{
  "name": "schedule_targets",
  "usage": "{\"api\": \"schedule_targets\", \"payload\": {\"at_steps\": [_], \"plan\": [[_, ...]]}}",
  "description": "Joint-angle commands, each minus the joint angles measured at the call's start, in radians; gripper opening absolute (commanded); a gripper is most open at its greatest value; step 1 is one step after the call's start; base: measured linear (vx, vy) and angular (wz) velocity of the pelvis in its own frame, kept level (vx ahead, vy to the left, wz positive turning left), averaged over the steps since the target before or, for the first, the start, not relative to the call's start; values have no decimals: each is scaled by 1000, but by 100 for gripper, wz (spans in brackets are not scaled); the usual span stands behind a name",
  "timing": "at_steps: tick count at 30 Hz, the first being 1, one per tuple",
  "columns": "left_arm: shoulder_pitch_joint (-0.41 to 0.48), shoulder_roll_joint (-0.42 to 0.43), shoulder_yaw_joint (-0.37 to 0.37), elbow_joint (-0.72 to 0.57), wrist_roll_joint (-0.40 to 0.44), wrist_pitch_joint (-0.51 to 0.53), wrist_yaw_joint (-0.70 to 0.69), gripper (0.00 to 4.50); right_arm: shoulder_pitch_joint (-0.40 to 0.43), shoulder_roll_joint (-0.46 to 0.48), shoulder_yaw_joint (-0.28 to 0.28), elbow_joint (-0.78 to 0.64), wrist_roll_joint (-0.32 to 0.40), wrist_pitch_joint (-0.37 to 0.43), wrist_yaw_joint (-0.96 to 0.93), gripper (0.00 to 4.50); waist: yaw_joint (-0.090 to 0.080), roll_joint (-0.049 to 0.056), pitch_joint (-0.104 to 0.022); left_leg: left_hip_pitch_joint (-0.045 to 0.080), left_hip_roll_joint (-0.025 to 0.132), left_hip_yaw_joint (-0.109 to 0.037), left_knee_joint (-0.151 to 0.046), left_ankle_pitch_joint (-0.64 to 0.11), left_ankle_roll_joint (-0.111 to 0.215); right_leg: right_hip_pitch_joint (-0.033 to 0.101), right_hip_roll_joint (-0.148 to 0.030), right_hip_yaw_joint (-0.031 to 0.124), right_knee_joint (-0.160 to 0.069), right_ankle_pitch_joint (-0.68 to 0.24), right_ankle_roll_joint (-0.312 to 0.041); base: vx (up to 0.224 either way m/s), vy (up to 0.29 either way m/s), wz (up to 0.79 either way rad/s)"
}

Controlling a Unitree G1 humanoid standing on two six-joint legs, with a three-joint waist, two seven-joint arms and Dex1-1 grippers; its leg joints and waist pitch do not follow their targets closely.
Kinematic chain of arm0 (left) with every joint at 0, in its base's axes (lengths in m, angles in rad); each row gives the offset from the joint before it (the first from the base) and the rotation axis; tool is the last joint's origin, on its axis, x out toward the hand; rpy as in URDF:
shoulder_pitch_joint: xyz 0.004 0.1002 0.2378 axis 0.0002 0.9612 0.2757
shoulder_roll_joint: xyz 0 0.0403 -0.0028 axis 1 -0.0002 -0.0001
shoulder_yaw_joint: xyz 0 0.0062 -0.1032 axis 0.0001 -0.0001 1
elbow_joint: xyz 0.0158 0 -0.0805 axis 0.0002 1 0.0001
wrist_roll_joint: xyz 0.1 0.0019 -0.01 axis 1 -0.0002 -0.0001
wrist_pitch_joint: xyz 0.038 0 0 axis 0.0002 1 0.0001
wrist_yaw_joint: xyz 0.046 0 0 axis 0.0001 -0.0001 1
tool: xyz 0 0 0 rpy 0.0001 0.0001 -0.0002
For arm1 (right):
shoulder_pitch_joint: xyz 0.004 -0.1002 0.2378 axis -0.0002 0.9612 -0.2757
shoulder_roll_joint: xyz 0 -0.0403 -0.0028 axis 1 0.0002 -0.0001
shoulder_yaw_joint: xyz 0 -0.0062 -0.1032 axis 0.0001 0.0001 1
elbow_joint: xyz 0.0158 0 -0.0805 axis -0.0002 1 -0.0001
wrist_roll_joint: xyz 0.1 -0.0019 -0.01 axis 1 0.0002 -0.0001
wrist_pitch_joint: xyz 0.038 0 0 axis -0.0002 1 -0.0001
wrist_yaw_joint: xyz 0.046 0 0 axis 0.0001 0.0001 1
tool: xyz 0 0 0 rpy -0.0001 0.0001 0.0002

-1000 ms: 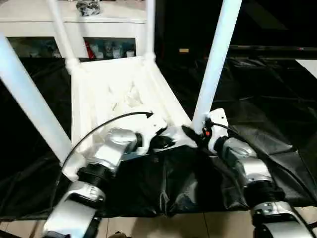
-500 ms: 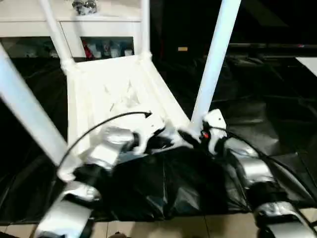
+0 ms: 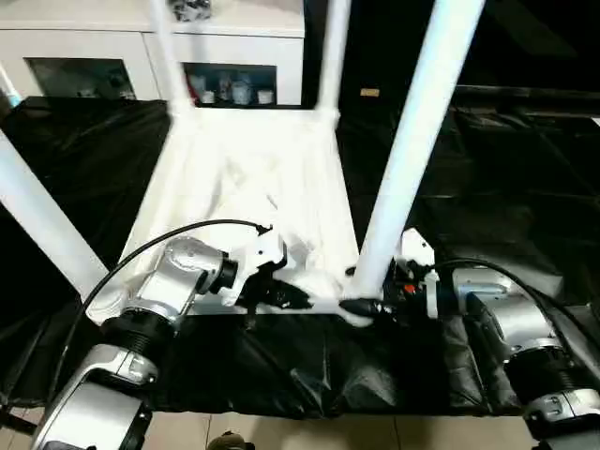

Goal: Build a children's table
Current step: Rotate leg to tighten

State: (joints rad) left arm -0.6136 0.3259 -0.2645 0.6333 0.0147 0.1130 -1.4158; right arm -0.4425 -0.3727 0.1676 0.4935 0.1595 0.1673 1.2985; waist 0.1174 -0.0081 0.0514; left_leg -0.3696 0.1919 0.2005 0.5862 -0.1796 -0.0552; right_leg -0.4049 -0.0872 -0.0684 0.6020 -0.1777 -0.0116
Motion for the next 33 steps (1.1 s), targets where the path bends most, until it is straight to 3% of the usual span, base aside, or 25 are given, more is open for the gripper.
{"api": "schedule_targets", "payload": {"at_steps": [1,10,14,18,22,25,27,29,33], "plan": [[-13,-22,-15,-55,-42,-1,-24,0,10,14,57,-39,18,20,62,297,-1,-8,-63,17,51,-19,-71,-209,51,46,-68,46,-66,-224,-230,0,0,0],[-8,-37,-1,-43,-32,-22,33,0,38,23,60,-74,26,37,51,269,2,-9,-65,15,49,-18,-66,-177,61,48,-68,45,-62,-182,-239,0,0,0],[-30,-97,34,5,-13,-37,209,0,15,111,0,-1,-8,-31,-162,268,-2,-9,-60,19,46,-20,-70,-228,31,44,-72,45,-75,-282,-214,0,0,0],[-44,-151,48,21,6,-22,340,0,-24,185,-48,89,-44,-31,-386,267,-24,-11,-57,19,43,-28,-78,-276,-1,41,-73,43,-87,-397,-174,0,0,0],[-54,-204,57,26,27,4,464,0,-48,245,-86,141,-52,-12,-545,267,-37,-13,-56,17,42,-29,-78,-271,4,41,-73,44,-92,-419,-156,0,0,0],[-52,-265,59,16,42,38,557,0,-58,317,-105,162,-65,-25,-667,267,-41,-15,-59,15,40,-26,-75,-246,14,41,-71,45,-89,-381,-161,0,0,0],[-40,-274,43,2,46,36,545,0,-54,336,-104,161,-67,-64,-666,267,-41,-13,-61,14,40,-25,-74,-231,26,42,-70,46,-86,-338,-168,0,0,0],[-36,-271,40,-1,44,34,534,0,-54,339,-112,161,-61,-69,-667,337,-40,-12,-63,12,39,-23,-72,-211,38,44,-68,46,-80,-288,-179,0,0,0],[-32,-257,36,-5,41,20,504,0,-53,329,-112,150,-50,-77,-640,360,-41,-9,-64,12,40,-22,-71,-194,54,46,-66,45,-75,-234,-199,0,0,0]]}}
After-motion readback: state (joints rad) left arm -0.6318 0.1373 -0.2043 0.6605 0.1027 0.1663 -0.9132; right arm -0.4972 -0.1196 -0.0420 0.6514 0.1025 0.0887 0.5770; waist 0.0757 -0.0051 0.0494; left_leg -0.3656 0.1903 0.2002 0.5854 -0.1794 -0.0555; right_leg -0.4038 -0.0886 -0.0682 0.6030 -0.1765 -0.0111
